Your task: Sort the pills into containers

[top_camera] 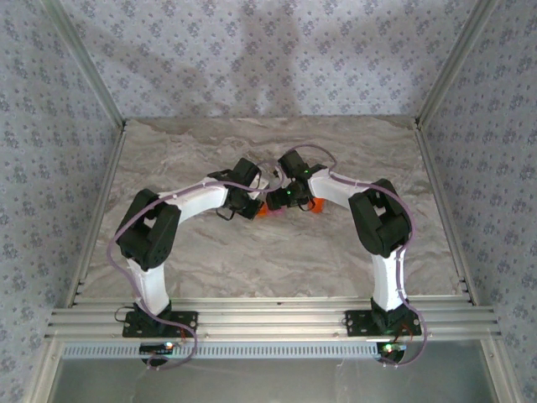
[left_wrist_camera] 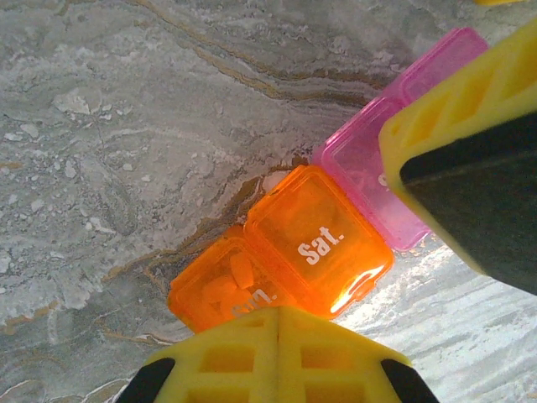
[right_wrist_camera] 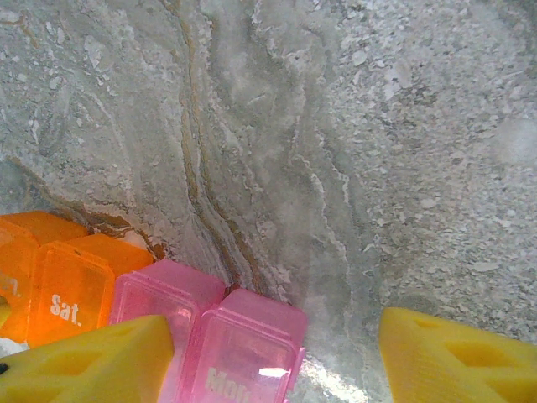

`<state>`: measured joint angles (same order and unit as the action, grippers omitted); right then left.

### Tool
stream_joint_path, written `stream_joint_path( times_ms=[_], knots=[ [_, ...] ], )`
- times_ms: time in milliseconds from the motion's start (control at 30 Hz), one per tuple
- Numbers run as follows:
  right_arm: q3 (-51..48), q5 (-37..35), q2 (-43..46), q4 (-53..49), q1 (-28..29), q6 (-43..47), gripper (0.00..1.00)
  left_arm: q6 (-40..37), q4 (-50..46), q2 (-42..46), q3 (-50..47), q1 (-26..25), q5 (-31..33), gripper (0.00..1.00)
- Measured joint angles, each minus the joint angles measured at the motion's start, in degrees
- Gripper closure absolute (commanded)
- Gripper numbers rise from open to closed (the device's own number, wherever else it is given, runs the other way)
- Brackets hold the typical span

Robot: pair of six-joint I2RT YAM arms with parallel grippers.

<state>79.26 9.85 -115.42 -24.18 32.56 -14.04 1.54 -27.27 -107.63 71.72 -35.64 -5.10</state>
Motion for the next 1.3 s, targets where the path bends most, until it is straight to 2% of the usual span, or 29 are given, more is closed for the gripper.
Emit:
stream_joint_path(
  times_ms=[233,467,767,867,900,933,967,1033,1067,1200,1300],
  knots=[
    [0.39,0.42,0.0,-0.61,-0.17,-0.02,0.32,0.09,0.02,0.31,0.0,0.0,-0.22,1.0],
    [1.18,1.36,0.0,-2.1,-0.81,-0.07,0.31,1.46,0.04,1.9,-0.74,0.28,-0.61,0.93],
    [5.29,3.06,1.22,-4.66,-1.79,-1.55,0.29,3.32,2.47,13.35,-1.99,2.27,-0.83,0.81],
    [7.26,3.28,3.3,-5.4,-2.34,-1.99,0.24,4.26,4.92,19.21,-4.33,3.19,-0.44,0.65],
    [7.82,3.32,4.42,-5.62,-2.64,-2.16,0.2,4.22,5.53,21.2,-5.2,3.54,-0.09,0.55],
    [8.24,3.37,5.57,-5.77,-3.02,-2.34,0.17,4.59,6.58,23.45,-6.36,4.02,0.35,0.42],
    [8.46,3.43,7.02,-5.81,-3.54,-2.51,0.14,4.42,7.06,25.35,-7.23,4.42,0.83,0.03],
    [8.52,3.41,10.67,-6.05,-5.09,-2.56,0.08,4.59,8.72,30.05,-9.6,5.68,2.27,0.01],
    [8.52,3.3,12.39,-6.1,-6.1,-2.75,0.01,4.61,9.38,32.11,-10.62,6.27,2.99,0.01],
    [7.58,2.08,21.22,-5.79,-12.5,-2.67,0.0,5.16,12.31,42.21,-15.69,10.1,8.17,0.01],
    [4.63,-1.29,28.35,-5.38,-17.77,-2.71,0.0,5.18,16.7,51.34,-21.49,14.95,12.76,0.01]
  ],
)
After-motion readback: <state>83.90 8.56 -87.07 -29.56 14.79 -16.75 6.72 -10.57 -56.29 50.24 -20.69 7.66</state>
